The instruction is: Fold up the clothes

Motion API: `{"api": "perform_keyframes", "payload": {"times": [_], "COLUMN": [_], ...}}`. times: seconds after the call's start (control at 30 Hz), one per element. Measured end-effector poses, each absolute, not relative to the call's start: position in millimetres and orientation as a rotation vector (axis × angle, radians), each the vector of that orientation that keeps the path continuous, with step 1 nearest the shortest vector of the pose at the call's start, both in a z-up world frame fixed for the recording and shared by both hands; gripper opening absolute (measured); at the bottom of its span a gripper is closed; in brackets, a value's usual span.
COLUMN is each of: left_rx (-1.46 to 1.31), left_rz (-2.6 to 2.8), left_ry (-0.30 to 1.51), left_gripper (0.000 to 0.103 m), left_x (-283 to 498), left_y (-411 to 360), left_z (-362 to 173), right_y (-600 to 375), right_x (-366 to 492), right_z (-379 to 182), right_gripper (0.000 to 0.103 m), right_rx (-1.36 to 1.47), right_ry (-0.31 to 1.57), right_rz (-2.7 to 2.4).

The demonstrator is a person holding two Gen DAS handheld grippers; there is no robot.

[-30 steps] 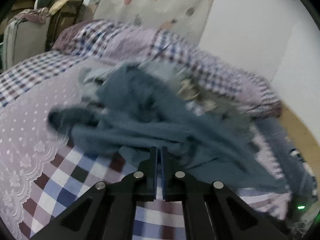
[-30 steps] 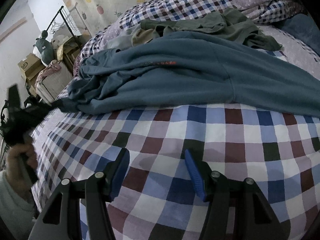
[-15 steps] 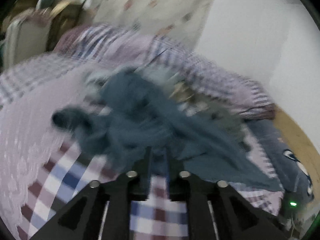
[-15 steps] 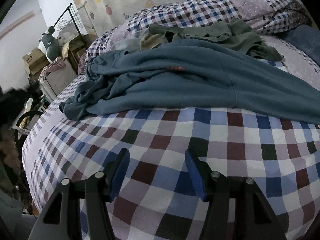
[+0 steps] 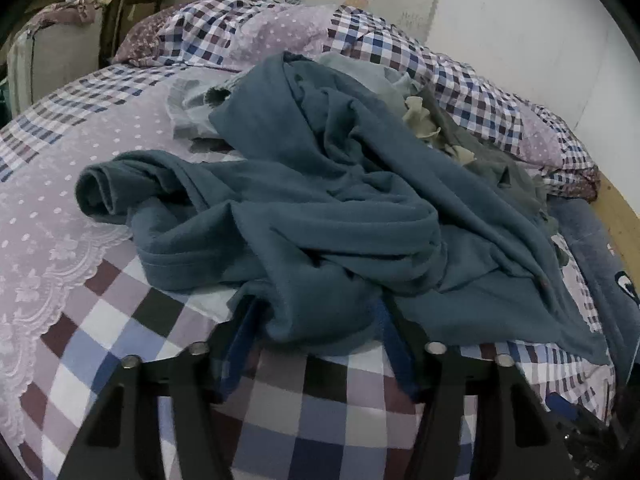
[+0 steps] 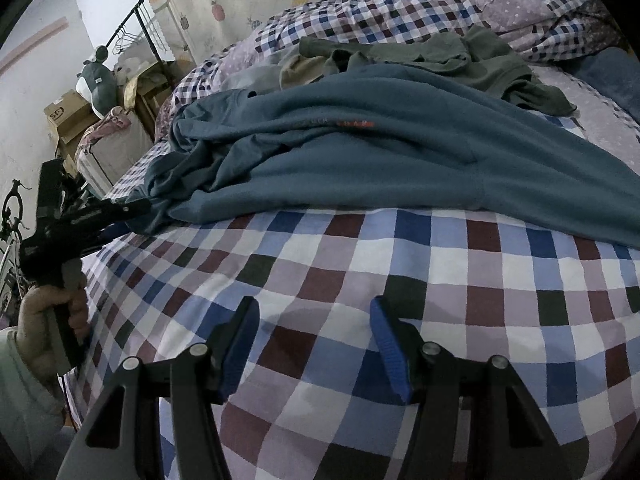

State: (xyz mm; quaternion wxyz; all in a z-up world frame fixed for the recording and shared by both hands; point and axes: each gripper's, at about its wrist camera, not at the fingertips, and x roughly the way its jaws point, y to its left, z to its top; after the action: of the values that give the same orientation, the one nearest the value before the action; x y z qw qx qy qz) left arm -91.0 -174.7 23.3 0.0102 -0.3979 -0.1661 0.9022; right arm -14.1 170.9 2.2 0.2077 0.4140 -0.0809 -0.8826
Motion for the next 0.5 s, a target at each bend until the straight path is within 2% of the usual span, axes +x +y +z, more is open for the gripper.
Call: {"api": "perform_keyframes", "payload": {"times": [0.03,0.2,0.5], "left_rx": [-1.237,-1.116,-0.647], "left_rz": [2.795,2.777,2.64], "left_ry": [-0.54,-0.604,-0.622], "left_gripper": [0.005,0.004,0.004], "left_x": [-91,-78,5], "left_y": [-176,-177,-153], "left_z": [24,49,159], "right_y": [171,171,174], "right_x": [-14,-14,-12], "right_z": [2,2,6], "right_gripper": [0.061,0.061,0.061], "right_rx": [1.152,1.152,1.137], "right_ry": [-0.226,-0.232,-0.25], "right_rz": [-2.456,-2.454,-2.46]}}
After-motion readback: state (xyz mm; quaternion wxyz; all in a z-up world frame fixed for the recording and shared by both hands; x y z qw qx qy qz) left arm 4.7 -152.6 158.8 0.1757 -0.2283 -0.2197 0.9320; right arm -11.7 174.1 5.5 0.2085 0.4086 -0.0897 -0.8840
